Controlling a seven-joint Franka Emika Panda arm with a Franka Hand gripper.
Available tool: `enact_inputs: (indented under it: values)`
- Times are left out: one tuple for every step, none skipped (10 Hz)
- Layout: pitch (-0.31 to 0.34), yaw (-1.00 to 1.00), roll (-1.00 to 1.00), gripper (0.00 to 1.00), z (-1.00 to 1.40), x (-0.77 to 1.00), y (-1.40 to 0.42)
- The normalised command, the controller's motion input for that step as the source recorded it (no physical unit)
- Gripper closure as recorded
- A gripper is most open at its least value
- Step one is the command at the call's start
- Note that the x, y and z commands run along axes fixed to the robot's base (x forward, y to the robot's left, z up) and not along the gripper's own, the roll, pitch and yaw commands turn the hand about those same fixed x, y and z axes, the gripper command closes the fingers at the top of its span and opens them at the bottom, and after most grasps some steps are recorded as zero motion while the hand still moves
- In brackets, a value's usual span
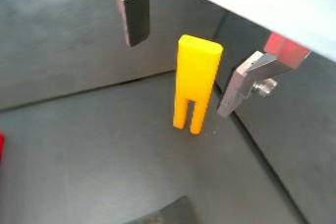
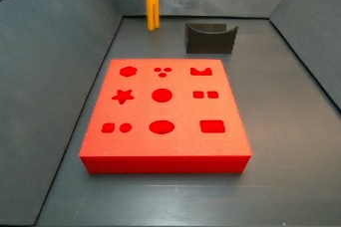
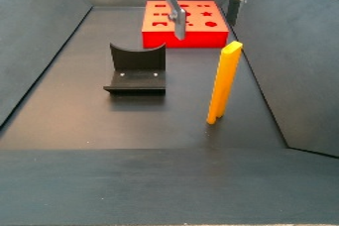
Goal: Pick up the square-circle object. Move up. Move to above the board. Insert the square-circle object.
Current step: Pick up the square-circle object.
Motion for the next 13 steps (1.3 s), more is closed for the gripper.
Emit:
enact_inputs:
  values:
    - [0.0, 0.98, 0.1, 0.0, -0.18, 0.0, 0.11]
    - [0.0, 0.99, 0.15, 0.0, -0.22, 0.0, 0.05]
    - [0.0, 0.94, 0.19, 0.0, -0.21, 0.0, 0.08]
    - [0.027, 0.76, 0.18, 0.0, -0.19, 0.0, 0.27]
    - [0.067, 0.63, 0.21, 0.0, -0.19, 0.0, 0.36]
    - [0.106, 0.53, 0.22, 0.0, -0.15, 0.0, 0.43]
    - [0.077, 0.21, 0.14, 0.0, -0.13, 0.0, 0.42]
    - [0.043, 0.12, 0.07, 0.0, -0.13, -0.07, 0.37]
    - [0.02, 0.15, 0.09, 0.0, -0.08, -0.13, 0.17]
    - [0.036, 0.08, 0.14, 0.0, -0.07, -0.12, 0.09]
    - [0.027, 0.0, 0.12, 0.0, -0.11, -0.15, 0.03]
    - [0.006, 0.0, 0.06, 0.0, -0.18, -0.11, 0.0]
    - [0.0, 0.0, 0.05, 0.0, -0.25, -0.07, 0.0]
